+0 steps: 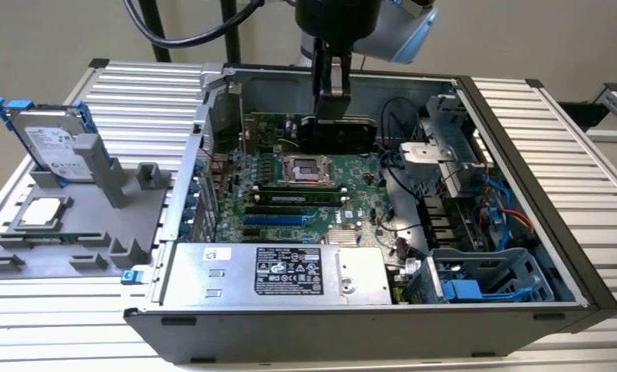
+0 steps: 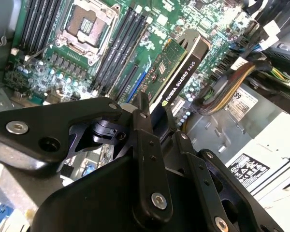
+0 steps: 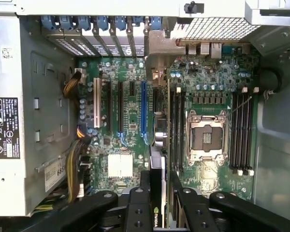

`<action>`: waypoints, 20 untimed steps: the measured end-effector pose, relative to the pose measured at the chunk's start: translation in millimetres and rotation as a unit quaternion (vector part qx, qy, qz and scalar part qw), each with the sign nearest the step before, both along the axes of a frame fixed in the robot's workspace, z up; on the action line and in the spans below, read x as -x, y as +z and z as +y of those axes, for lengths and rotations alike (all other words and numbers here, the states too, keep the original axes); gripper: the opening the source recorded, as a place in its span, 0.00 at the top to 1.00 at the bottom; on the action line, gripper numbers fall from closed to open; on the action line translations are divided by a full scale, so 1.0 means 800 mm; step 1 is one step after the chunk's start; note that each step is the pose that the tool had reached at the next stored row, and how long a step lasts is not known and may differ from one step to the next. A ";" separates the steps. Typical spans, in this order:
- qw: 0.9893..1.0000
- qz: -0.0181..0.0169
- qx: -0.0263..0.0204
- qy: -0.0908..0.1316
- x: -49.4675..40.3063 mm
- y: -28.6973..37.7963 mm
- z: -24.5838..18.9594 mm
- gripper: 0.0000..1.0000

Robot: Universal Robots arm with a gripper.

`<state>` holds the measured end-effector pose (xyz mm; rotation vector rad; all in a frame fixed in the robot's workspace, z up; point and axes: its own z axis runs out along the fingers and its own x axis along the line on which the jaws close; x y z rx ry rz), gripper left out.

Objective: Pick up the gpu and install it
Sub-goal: 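Insert the gpu into the slot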

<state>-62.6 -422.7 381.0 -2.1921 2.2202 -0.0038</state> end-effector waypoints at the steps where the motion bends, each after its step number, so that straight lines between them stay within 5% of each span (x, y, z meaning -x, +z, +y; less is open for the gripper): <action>1: 1.000 0.000 0.000 0.000 0.000 -0.0006 0.0000 1.00; 20: 1.000 0.000 0.000 0.002 -0.006 -0.0097 0.0001 1.00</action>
